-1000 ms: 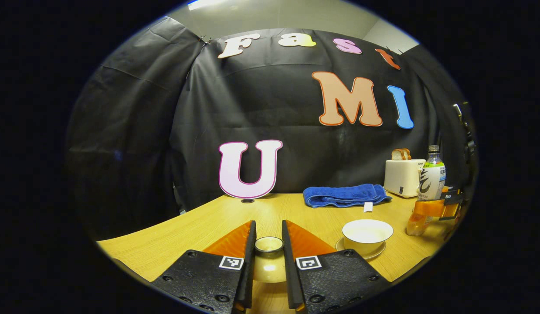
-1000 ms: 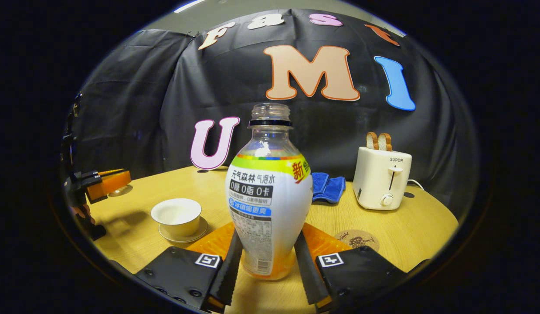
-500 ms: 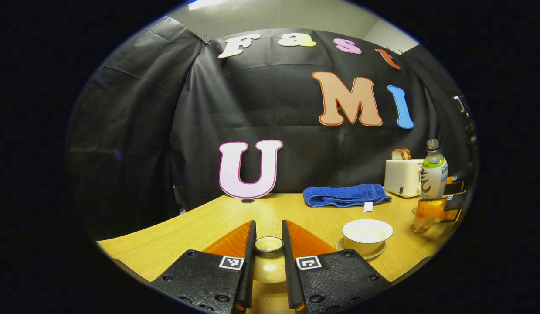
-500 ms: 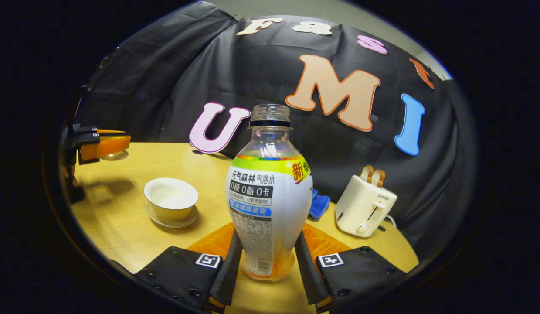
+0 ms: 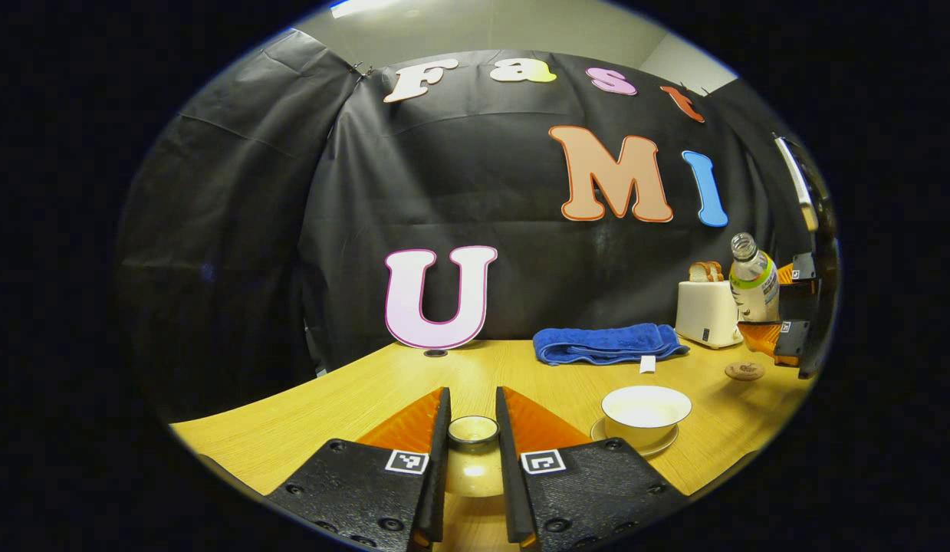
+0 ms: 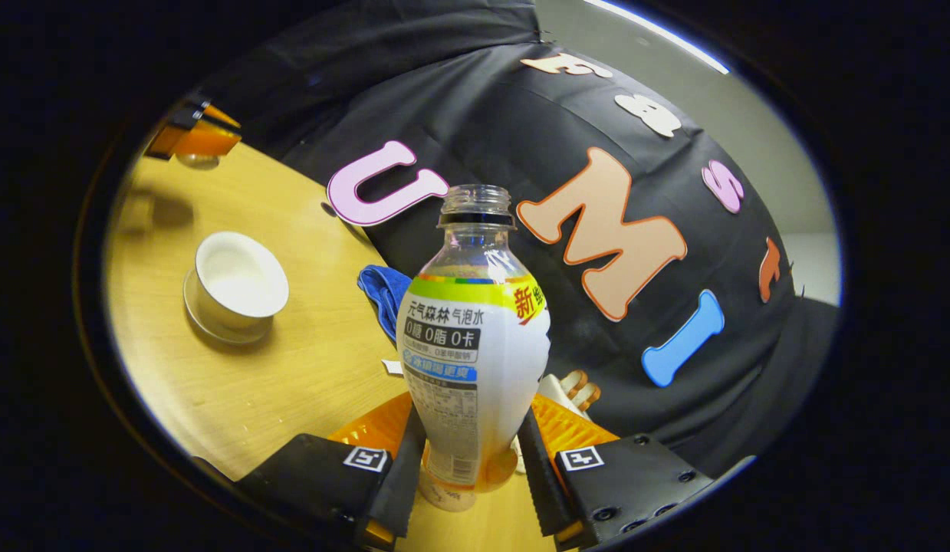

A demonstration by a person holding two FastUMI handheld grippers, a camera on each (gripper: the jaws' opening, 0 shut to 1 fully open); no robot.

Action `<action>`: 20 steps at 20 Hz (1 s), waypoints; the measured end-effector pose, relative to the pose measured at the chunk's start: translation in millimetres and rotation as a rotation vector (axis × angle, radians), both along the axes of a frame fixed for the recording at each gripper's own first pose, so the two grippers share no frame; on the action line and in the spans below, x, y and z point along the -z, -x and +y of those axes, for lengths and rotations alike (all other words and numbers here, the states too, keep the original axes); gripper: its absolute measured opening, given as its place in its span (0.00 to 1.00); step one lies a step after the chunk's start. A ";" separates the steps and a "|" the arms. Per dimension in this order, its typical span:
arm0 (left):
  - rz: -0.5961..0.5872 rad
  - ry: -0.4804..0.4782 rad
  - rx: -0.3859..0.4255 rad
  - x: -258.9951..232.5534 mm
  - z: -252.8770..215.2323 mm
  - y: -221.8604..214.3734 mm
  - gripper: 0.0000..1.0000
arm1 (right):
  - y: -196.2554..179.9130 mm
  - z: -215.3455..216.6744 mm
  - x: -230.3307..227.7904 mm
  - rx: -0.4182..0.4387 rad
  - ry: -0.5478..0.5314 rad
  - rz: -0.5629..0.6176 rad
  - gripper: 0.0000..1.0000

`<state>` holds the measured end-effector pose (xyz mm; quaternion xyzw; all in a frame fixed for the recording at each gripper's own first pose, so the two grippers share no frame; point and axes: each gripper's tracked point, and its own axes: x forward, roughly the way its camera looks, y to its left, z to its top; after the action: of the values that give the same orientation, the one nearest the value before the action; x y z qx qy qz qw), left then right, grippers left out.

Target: Open the teacup lid with one hand, grasp the water bottle and pour water into the teacup with the other hand; after pouring, place the water bottle on the coaster and then close the teacup lid.

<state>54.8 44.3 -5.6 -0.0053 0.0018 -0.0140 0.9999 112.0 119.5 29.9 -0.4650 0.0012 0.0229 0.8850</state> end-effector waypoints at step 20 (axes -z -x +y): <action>0.001 0.002 0.000 0.8 -0.3 -0.5 0.29 | -10.2 36.2 25.5 -0.064 0.744 -0.185 0.67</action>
<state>55.4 44.0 -6.5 -0.0062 0.0021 -0.0140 0.9999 122.2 155.6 4.3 -0.7543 -0.0850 0.0064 0.6509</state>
